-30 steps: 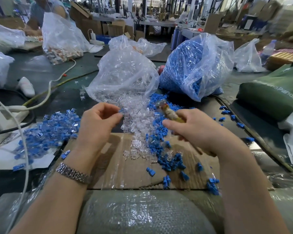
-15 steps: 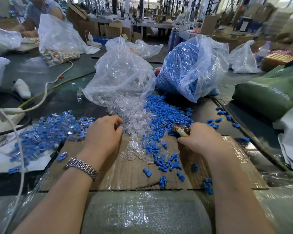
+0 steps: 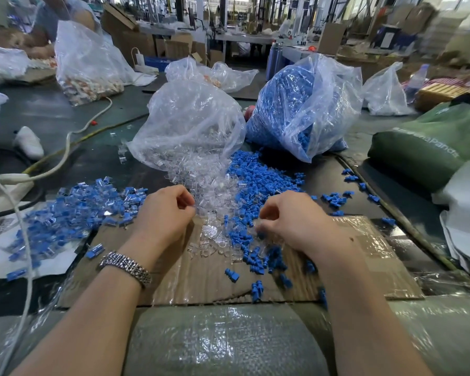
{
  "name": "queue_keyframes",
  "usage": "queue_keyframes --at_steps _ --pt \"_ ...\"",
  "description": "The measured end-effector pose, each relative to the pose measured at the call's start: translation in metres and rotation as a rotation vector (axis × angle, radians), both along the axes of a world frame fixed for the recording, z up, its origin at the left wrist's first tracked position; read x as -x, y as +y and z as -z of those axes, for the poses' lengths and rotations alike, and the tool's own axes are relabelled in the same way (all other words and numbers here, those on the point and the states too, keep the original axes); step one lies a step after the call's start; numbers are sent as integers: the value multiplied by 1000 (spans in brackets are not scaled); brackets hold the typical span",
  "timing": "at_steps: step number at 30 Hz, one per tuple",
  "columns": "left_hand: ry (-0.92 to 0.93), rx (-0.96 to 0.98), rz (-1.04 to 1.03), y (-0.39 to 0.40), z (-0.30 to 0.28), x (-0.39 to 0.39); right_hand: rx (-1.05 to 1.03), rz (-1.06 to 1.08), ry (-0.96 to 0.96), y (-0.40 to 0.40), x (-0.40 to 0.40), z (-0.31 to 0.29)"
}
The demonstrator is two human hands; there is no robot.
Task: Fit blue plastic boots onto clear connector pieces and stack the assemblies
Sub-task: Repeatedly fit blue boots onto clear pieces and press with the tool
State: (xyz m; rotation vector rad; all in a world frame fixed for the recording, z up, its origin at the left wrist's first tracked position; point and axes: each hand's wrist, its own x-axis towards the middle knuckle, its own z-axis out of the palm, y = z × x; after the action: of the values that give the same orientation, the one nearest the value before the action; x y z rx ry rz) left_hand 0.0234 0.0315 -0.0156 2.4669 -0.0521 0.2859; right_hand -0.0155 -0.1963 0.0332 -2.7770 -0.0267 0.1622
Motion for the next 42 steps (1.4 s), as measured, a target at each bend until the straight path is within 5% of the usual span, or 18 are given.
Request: queue_keyframes --at_steps 15,19,24,27,42 --pt "-54 77 20 1 2 -2 93 -44 -40 4 -7 14" --pt "5 335 27 3 -6 0 59 -16 -96 0 -7 11" --pt "365 1058 324 2 -20 12 -706 -30 -271 1 4 -5" --pt "442 1189 496 -3 -22 17 -984 -172 -262 7 9 -9" --pt "415 1289 556 -11 -30 29 -800 -314 -379 18 9 -3"
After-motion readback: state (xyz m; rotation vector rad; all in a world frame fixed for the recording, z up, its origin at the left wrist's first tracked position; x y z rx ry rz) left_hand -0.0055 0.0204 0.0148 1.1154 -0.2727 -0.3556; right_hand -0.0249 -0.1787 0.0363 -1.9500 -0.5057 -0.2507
